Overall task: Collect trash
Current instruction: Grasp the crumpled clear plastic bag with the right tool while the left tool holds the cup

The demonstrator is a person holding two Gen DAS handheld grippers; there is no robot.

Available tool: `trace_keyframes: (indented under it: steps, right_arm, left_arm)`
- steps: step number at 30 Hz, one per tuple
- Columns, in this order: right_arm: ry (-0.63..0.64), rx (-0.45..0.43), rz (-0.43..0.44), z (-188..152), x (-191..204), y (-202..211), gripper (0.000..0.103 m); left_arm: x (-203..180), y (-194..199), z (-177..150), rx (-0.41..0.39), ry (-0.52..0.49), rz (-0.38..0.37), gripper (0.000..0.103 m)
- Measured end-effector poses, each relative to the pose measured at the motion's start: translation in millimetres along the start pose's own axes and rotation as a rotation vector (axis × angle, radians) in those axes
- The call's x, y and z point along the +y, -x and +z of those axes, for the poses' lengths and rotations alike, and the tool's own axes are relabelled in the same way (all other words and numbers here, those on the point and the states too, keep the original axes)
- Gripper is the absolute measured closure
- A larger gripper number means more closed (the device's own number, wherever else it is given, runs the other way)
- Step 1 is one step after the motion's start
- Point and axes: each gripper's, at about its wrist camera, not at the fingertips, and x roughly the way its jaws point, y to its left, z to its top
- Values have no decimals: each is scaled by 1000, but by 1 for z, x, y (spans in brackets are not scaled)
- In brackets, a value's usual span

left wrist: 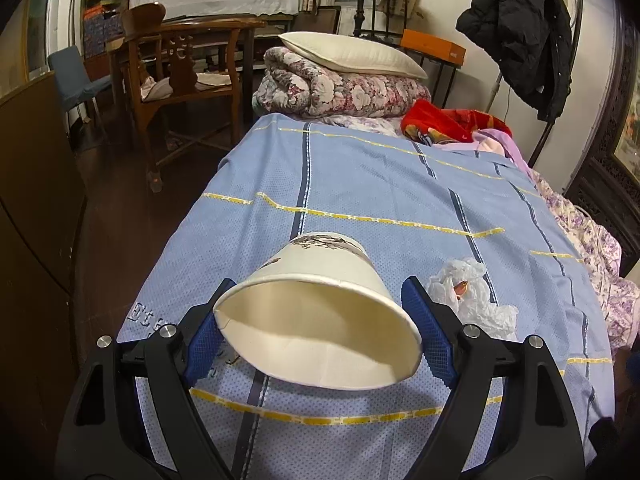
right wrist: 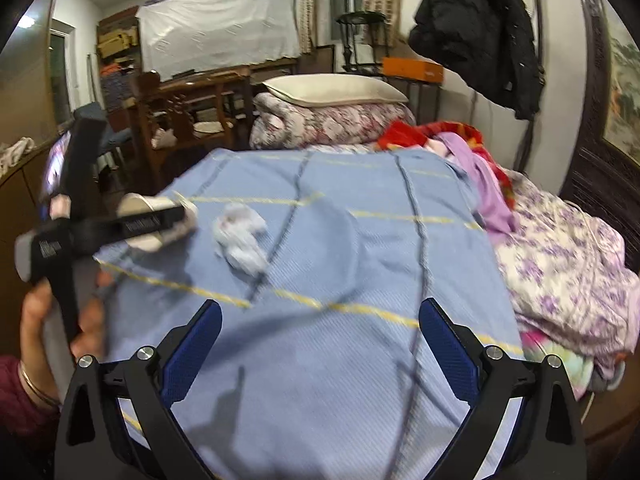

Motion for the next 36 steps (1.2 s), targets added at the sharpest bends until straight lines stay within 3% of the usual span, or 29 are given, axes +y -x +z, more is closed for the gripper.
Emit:
trace_keyframes:
  steps: [11, 31, 34, 36]
  right_arm:
    - [22, 29, 110, 34, 29, -30, 24]
    - [59, 124, 169, 59, 60, -92, 28]
    - [46, 186, 179, 52, 59, -104, 39]
    - [43, 227, 175, 49, 59, -111, 61]
  left_arm:
    - [5, 1, 0, 0, 16, -27, 22]
    - [25, 0, 3, -6, 128, -112, 22]
    - [29, -1, 4, -5, 147, -126, 22]
    - [30, -2, 5, -1, 154, -134, 22]
